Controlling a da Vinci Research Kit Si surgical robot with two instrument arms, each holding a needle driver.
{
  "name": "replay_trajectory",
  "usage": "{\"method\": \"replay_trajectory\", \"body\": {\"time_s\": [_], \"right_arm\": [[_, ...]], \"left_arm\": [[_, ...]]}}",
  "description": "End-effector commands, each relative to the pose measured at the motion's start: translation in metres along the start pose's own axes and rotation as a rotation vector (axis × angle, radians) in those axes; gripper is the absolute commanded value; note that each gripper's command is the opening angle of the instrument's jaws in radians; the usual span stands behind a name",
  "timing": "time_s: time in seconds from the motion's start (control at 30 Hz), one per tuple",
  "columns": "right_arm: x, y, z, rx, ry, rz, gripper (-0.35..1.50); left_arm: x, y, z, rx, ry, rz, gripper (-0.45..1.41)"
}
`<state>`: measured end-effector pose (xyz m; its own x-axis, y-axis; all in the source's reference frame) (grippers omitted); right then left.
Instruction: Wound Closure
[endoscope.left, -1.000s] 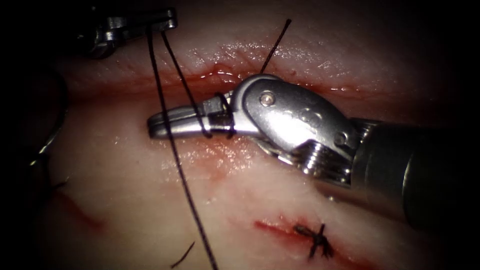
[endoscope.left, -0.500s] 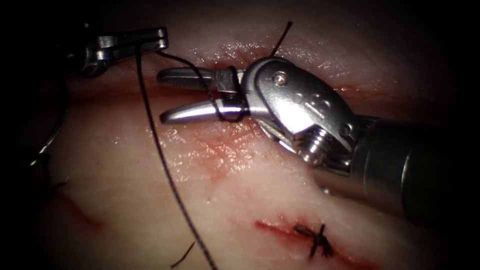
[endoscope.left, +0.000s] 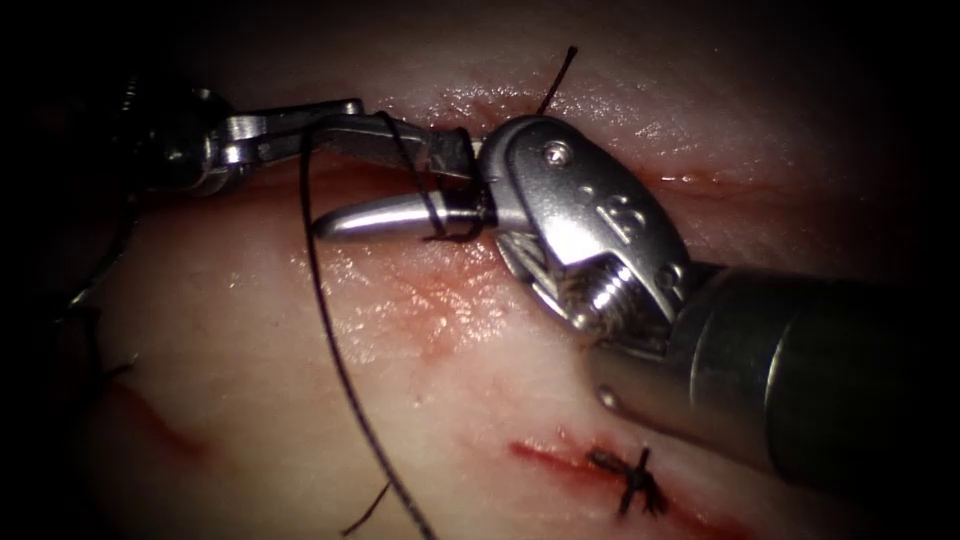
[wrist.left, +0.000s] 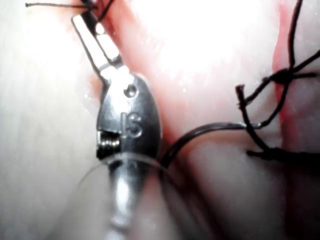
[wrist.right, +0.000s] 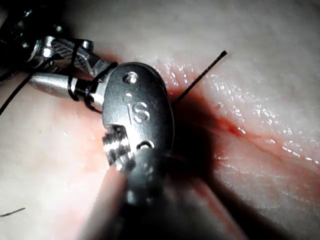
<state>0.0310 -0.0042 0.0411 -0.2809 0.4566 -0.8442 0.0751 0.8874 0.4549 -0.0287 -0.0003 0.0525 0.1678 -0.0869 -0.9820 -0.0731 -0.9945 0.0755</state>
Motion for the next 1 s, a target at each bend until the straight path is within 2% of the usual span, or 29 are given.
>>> {"method": "replay_trajectory", "body": {"time_s": [0.03, 0.33, 0.53, 0.73, 0.83, 1.0], "right_arm": [[-0.0001, 0.0008, 0.0004, -0.017, 0.011, -0.002, 0.52], [0.0001, 0.0021, -0.0015, -0.167, 0.024, 0.004, 0.51], [0.0003, 0.0021, -0.0028, -0.179, 0.040, 0.015, 0.51], [0.0002, 0.0020, -0.0025, -0.185, 0.039, 0.019, 0.51], [0.0003, 0.0020, -0.0024, -0.220, 0.041, 0.027, 0.49], [0.0003, 0.0023, -0.0025, -0.288, 0.030, 0.064, 0.51]], "left_arm": [[-0.0007, 0.0001, 0.0006, -0.005, -0.004, 0.004, -0.45], [0.0003, 0.0025, 0.0014, 0.004, -0.054, 0.012, -0.45], [0.0004, 0.0025, 0.0013, 0.029, -0.085, 0.012, -0.45], [0.0001, 0.0030, 0.0019, 0.042, -0.100, 0.020, -0.45], [-0.0002, 0.0039, 0.0026, 0.048, -0.116, 0.017, -0.45], [-0.0006, 0.0058, 0.0039, 0.011, -0.148, 0.018, -0.45]]}}
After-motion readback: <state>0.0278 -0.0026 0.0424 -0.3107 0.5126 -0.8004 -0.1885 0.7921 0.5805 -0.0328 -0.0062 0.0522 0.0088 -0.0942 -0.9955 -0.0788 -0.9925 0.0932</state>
